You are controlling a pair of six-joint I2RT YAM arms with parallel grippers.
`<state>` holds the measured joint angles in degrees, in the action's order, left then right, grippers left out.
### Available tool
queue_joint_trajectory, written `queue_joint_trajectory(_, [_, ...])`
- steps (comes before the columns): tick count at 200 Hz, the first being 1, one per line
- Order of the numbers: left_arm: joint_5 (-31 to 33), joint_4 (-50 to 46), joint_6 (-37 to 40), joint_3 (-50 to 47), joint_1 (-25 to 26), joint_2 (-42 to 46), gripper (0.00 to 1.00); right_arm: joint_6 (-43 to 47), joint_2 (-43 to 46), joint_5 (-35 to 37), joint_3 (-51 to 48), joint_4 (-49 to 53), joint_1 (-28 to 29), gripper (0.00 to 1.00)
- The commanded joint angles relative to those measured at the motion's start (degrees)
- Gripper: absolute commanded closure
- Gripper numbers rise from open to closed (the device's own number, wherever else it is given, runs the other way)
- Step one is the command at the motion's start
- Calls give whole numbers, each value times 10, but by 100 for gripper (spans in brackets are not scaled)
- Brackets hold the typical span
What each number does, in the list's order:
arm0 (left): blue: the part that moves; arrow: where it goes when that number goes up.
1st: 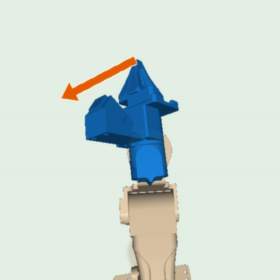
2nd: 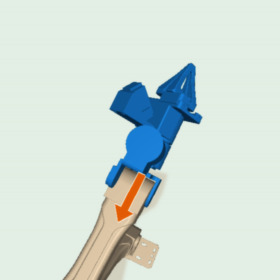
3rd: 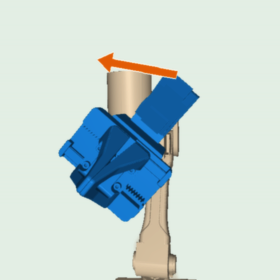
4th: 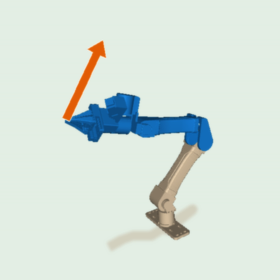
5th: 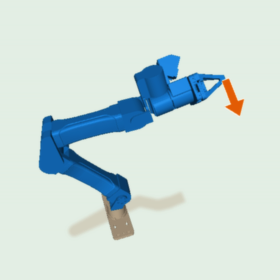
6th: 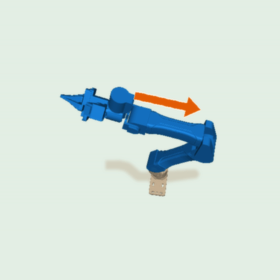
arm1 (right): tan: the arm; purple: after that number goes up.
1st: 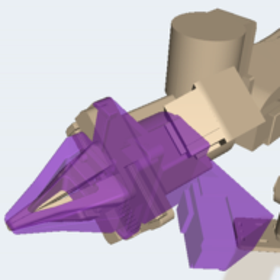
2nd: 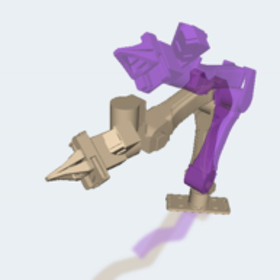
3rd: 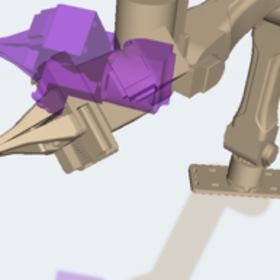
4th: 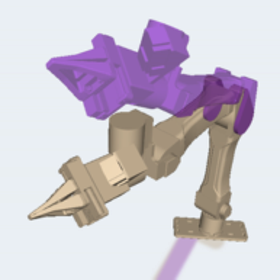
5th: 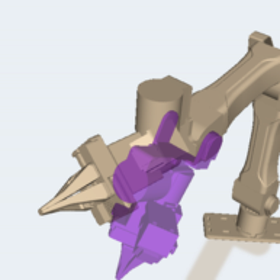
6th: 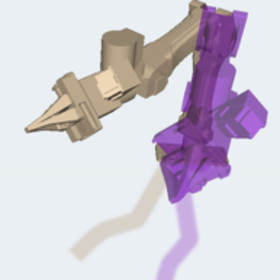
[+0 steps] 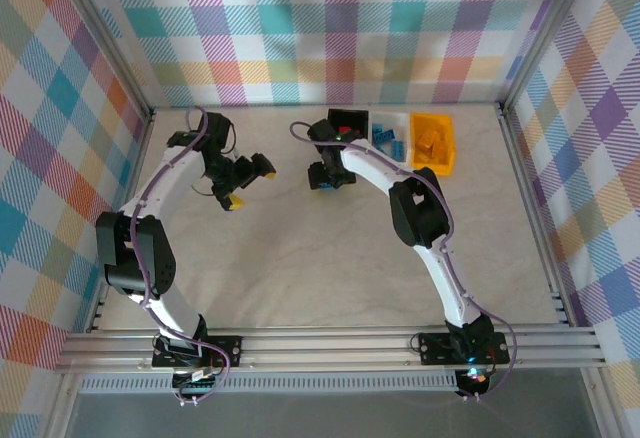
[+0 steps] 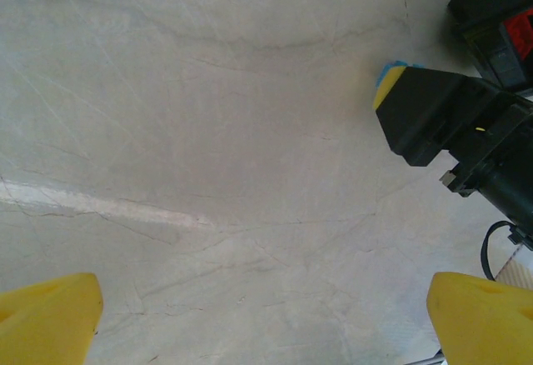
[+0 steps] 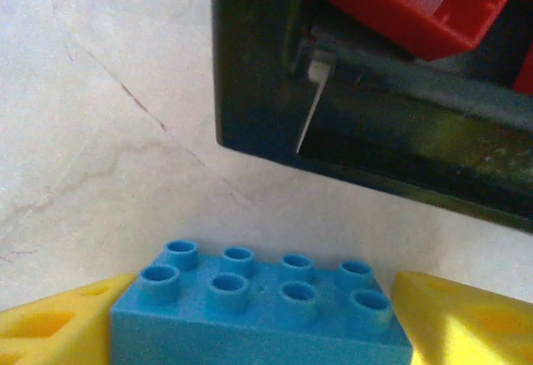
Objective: Sort the legos into containers by color
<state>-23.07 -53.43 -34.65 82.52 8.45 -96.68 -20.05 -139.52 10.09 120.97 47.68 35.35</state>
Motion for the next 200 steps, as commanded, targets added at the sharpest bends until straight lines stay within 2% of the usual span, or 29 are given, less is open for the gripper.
queue_joint_trajectory(1, [-10,6,5,-10,-9,9,0,1,-13,13,21,15,3,28])
queue_joint_trajectory(41, [-10,11,5,-18,-11,6,0,10,-2,15,18,14,4,37])
queue_joint_trajectory(80, [-11,17,4,-18,-11,0,0,15,42,17,-26,5,4,44])
queue_joint_trajectory(109, [-11,19,3,-16,-11,-6,0,14,99,2,-72,10,4,44])
queue_joint_trajectory(137, [-11,23,4,-19,-11,-10,0,4,189,-2,-142,2,1,45])
queue_joint_trajectory(170, [-13,32,1,-22,-12,-15,0,3,247,15,-164,16,-44,45])
queue_joint_trajectory(200, [-14,36,2,-20,-12,-19,0,8,230,14,-139,4,-114,45])
